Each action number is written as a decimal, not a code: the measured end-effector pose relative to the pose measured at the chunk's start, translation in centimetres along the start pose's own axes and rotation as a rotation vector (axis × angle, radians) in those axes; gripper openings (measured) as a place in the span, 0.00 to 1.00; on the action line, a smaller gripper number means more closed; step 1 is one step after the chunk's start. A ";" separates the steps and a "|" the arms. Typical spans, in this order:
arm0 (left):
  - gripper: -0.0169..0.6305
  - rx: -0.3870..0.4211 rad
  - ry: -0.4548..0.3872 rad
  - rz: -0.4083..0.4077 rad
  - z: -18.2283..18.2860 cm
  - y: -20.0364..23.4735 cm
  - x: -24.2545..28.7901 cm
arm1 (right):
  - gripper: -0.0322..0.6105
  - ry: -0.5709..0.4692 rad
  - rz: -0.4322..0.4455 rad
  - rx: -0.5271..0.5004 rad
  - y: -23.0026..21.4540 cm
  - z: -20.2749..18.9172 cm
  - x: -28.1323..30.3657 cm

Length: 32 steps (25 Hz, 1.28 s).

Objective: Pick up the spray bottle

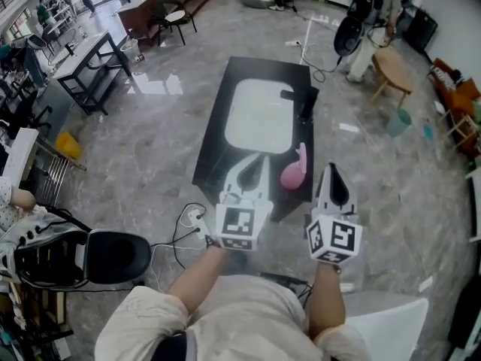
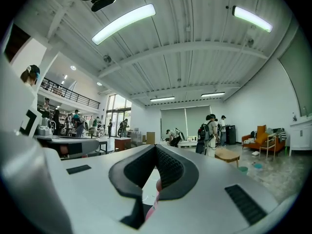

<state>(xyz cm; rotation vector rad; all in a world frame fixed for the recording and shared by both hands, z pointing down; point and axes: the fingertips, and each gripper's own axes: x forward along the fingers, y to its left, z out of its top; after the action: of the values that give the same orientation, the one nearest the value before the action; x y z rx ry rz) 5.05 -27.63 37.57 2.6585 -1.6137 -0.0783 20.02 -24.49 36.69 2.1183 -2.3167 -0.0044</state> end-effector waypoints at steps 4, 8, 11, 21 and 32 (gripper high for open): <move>0.03 0.004 -0.019 -0.020 0.7 2.7 3.2 | 0.06 -0.017 -0.024 -0.014 0.6 0.8 3.9; 0.03 0.012 -0.029 -0.044 0.8 4.8 5.9 | 0.06 -0.011 -0.053 -0.013 1.0 0.1 6.9; 0.03 0.004 -0.031 -0.064 0.8 6.0 7.8 | 0.06 -0.004 -0.082 -0.012 1.0 -0.1 8.7; 0.03 0.021 -0.007 -0.074 0.7 6.4 11.4 | 0.06 0.019 -0.114 -0.002 -1.0 0.0 11.3; 0.03 0.040 0.001 -0.046 -0.1 4.7 14.0 | 0.06 0.029 -0.061 -0.001 -3.4 -1.3 13.5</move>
<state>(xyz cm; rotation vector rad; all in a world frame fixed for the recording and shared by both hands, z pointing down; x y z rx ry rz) 7.37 -42.19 37.53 2.7249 -1.5701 -0.0461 22.18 -38.26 37.96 2.1723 -2.2357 0.0243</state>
